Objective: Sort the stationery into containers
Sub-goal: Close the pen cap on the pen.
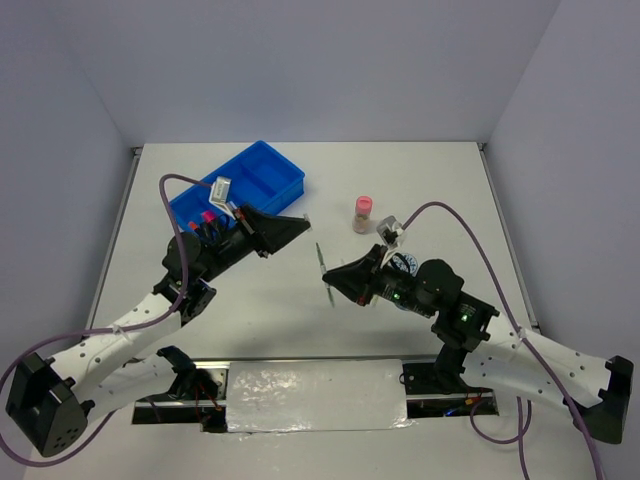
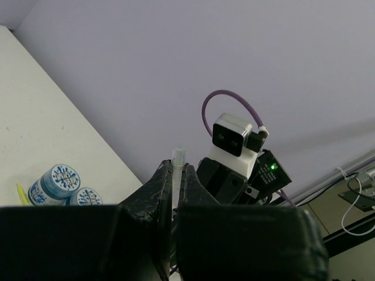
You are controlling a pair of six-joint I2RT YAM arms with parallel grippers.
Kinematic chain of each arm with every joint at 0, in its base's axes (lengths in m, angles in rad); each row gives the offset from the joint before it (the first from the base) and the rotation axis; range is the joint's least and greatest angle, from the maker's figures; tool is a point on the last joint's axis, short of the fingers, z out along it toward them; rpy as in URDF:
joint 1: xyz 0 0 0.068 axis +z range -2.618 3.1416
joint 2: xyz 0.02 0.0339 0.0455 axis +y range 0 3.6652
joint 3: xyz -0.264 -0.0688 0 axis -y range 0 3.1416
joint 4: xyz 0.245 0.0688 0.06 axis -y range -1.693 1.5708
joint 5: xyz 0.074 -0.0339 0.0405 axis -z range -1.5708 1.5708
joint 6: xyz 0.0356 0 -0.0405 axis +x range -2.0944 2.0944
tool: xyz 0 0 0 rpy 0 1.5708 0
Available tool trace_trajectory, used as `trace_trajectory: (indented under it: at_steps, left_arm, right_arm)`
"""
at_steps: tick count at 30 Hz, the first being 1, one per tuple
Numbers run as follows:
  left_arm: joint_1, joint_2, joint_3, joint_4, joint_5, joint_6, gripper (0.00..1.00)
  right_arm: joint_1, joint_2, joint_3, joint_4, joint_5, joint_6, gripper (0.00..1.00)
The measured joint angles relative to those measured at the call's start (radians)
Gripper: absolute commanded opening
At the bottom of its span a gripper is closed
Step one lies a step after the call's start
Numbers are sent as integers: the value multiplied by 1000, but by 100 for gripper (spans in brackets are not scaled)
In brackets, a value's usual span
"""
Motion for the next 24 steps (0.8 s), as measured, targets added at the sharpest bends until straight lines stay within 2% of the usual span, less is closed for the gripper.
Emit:
trace_trajectory:
  at_steps: [24]
  left_arm:
    - [-17, 32, 2, -88, 92, 77, 0]
  right_arm:
    - [2, 34, 23, -20, 25, -25, 0]
